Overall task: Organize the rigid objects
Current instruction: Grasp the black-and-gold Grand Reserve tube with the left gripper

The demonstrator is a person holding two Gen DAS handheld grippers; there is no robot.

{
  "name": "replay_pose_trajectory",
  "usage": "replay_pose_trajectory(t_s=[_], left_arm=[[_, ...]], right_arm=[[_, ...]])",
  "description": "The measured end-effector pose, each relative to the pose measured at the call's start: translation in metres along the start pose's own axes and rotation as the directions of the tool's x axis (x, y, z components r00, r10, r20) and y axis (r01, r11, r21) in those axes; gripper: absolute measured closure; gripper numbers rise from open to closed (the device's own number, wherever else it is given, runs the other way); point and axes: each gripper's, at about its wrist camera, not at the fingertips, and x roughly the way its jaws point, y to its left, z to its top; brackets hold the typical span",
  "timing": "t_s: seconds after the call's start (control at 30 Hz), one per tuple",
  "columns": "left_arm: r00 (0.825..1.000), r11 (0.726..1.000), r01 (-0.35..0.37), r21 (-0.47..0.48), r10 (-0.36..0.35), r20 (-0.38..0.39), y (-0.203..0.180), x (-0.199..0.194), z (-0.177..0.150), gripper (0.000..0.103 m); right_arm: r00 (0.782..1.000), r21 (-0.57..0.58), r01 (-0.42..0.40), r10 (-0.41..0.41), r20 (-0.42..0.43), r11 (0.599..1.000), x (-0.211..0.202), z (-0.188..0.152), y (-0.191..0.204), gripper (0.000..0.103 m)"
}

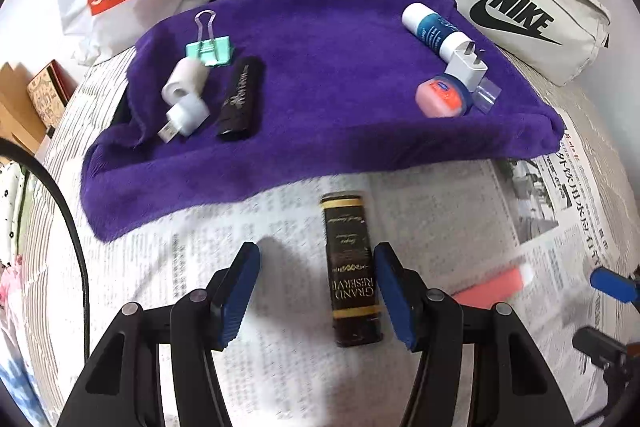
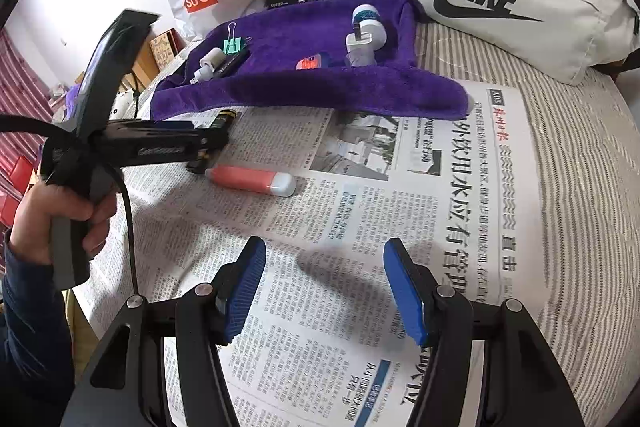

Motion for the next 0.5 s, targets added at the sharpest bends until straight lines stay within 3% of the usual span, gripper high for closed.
replay_pose_trajectory(t_s=[0.23, 0.33, 0.4, 0.47, 0.5], left_arm=[[1.000, 0.998, 0.015, 0.068, -0.016, 0.017, -0.004, -0.006, -0.013, 0.046], [1.000, 0.998, 0.026, 0.056, -0.027, 0.015, -0.003, -0.006, -0.011, 0.046], [0.999, 0.997, 0.033, 0.069, -0.034, 0.021, -0.006, -0.007, -0.011, 0.052], [0.999, 0.996, 0.046, 0.078, -0.048, 0.019, -0.007, -0.007, -0.008, 0.065], [0.999, 0.995, 0.047, 0.083, -0.048, 0.017, -0.008, -0.007, -0.007, 0.065]], right_arm=[[1.000, -0.025, -0.002, 0.002, -0.012, 1.000, 0.005, 0.000, 0.011, 0.042], [1.000, -0.031, -0.001, 0.001, -0.010, 1.000, 0.006, 0.003, 0.012, 0.042], [1.000, -0.037, 0.006, -0.007, -0.009, 0.999, 0.006, 0.005, 0.014, 0.042], [1.000, -0.046, 0.012, -0.012, -0.007, 0.999, 0.006, 0.007, 0.015, 0.042], [1.000, -0.050, 0.012, -0.013, -0.007, 0.999, 0.006, 0.006, 0.015, 0.042]])
